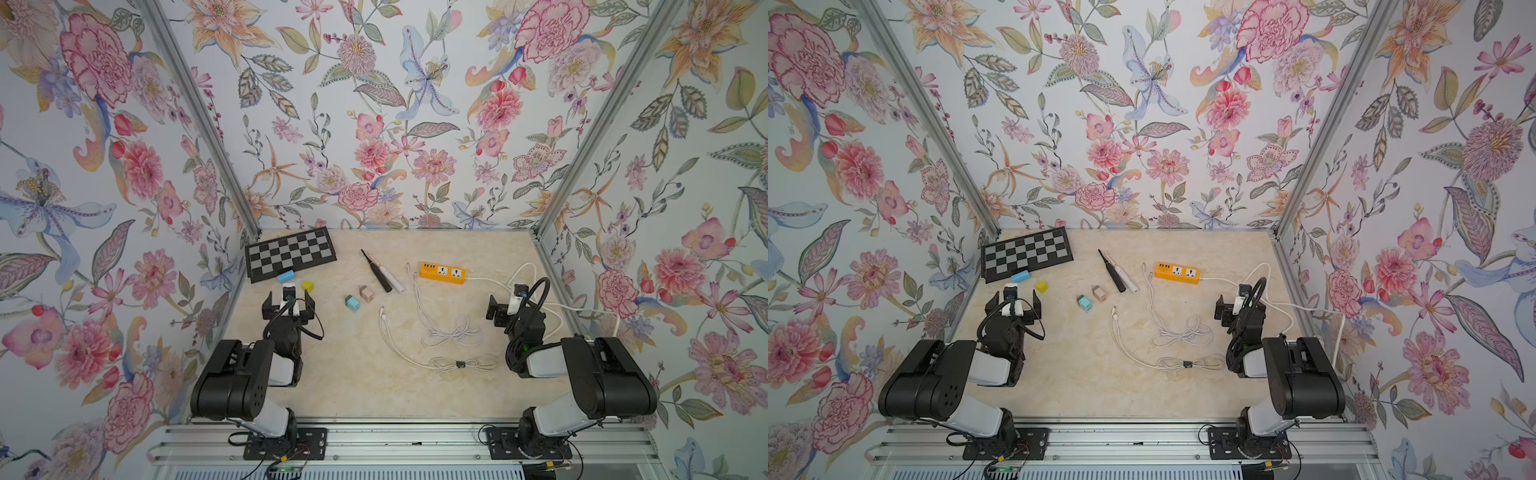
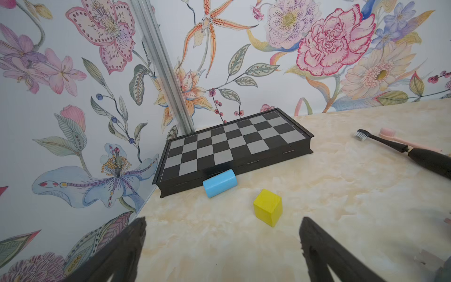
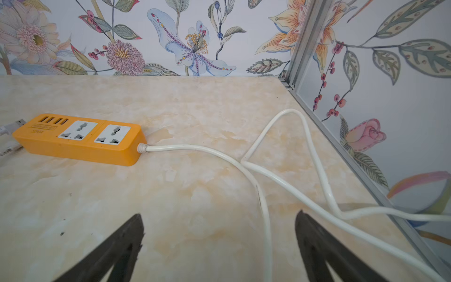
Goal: Charge the electric toothbrush
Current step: Pick up the charging cable from the center of the board.
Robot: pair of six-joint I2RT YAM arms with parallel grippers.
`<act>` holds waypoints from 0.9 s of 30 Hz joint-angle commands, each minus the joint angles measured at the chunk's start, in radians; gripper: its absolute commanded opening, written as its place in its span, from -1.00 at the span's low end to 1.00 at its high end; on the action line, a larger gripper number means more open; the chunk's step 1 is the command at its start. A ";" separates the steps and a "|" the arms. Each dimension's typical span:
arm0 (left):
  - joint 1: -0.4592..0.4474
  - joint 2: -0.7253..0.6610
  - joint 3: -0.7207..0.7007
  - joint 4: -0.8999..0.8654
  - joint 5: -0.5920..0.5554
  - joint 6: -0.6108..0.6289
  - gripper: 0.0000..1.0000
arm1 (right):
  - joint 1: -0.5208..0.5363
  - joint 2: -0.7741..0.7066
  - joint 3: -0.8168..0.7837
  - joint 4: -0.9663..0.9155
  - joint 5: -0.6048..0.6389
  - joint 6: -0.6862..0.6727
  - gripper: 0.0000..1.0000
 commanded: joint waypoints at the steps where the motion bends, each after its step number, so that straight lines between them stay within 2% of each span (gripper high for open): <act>1: 0.006 0.005 0.009 0.019 0.020 -0.008 0.98 | -0.005 -0.001 0.020 0.013 -0.009 -0.002 0.99; 14: 0.007 0.005 0.006 0.022 0.022 -0.011 0.98 | -0.009 -0.002 0.019 0.016 -0.015 0.000 0.99; 16: 0.008 0.004 0.006 0.022 0.021 -0.010 0.98 | -0.005 -0.055 0.015 -0.010 -0.016 -0.008 0.99; 18: 0.008 0.004 0.006 0.022 0.021 -0.011 0.98 | 0.014 -0.175 0.029 -0.144 0.004 -0.019 0.99; 19: 0.007 0.003 0.007 0.022 0.021 -0.011 0.98 | 0.028 -0.264 0.056 -0.277 0.046 0.004 0.99; 22: 0.010 0.004 0.009 0.014 0.018 -0.018 0.98 | 0.044 -0.461 0.161 -0.636 0.093 0.188 0.99; 25: 0.012 0.000 0.003 0.026 0.011 -0.019 0.98 | 0.057 -0.583 0.245 -0.876 -0.035 0.368 0.99; 27: 0.010 -0.026 -0.018 0.049 -0.001 -0.019 0.98 | 0.087 -0.605 0.288 -0.950 -0.170 0.385 0.99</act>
